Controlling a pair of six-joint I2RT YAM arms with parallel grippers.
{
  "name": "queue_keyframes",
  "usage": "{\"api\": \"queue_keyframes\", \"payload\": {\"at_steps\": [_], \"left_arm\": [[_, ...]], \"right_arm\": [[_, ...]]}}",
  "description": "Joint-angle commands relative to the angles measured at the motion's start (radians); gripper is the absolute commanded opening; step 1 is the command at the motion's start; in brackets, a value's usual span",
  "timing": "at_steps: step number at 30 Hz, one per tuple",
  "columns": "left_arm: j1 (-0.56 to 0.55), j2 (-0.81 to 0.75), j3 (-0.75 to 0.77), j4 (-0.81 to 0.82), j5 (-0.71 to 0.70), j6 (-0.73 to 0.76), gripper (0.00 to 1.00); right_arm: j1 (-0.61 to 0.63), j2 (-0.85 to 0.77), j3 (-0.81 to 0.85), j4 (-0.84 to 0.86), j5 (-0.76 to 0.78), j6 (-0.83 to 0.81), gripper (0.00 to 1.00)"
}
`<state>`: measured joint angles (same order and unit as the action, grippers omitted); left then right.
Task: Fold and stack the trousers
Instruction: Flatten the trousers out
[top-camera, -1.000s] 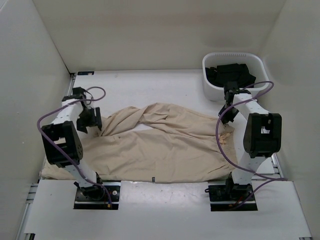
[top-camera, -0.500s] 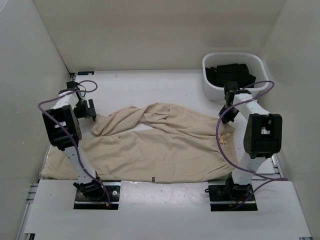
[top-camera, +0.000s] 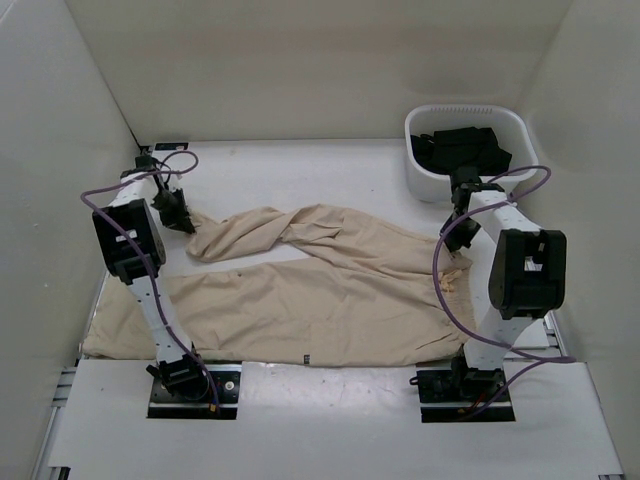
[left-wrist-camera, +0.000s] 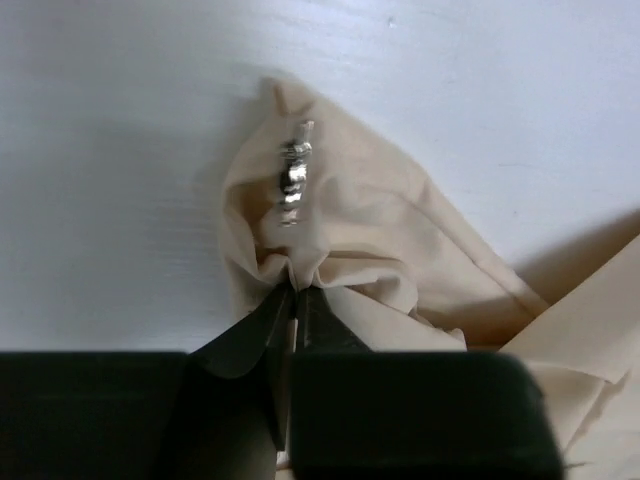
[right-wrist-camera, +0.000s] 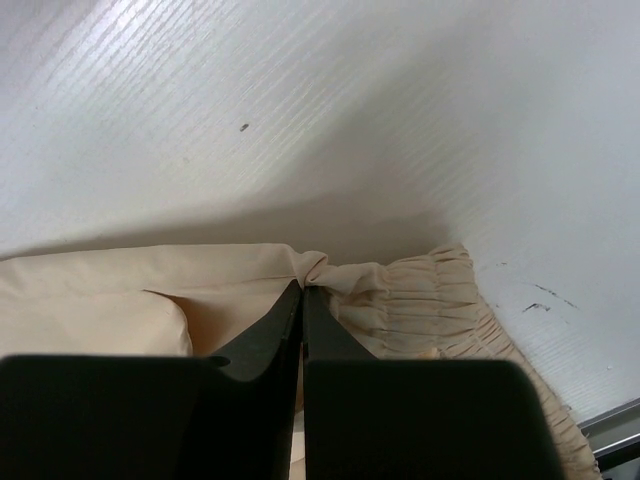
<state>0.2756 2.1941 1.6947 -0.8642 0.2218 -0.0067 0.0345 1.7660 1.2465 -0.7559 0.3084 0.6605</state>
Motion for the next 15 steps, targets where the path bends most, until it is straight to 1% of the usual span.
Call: {"api": "queue_keyframes", "payload": {"at_steps": [1, 4, 5, 8, 9, 12, 15], "left_arm": [[0.007, 0.029, 0.028, -0.110, 0.094, 0.007, 0.14], [0.031, -0.019, 0.040, -0.133, -0.004, 0.007, 0.14], [0.068, -0.069, 0.049, -0.133, -0.040, 0.007, 0.14], [0.141, -0.153, 0.144, -0.180, -0.100, 0.007, 0.14], [0.154, -0.168, 0.214, -0.202, -0.111, 0.007, 0.14], [0.165, -0.217, 0.336, -0.294, -0.134, 0.007, 0.14], [0.165, -0.250, 0.390, -0.352, -0.160, 0.007, 0.14]], "right_arm": [[-0.033, -0.042, -0.004, 0.015, 0.012, -0.016, 0.00], [-0.061, -0.094, 0.007, 0.024, 0.023, -0.016, 0.00], [-0.074, -0.135, 0.016, 0.024, 0.037, -0.041, 0.00], [-0.084, -0.206, 0.030, 0.047, 0.037, -0.087, 0.00], [-0.084, -0.220, 0.039, 0.047, 0.037, -0.096, 0.00], [-0.084, -0.264, 0.039, 0.056, 0.009, -0.120, 0.00], [-0.084, -0.315, 0.039, 0.087, -0.011, -0.130, 0.00]]}}
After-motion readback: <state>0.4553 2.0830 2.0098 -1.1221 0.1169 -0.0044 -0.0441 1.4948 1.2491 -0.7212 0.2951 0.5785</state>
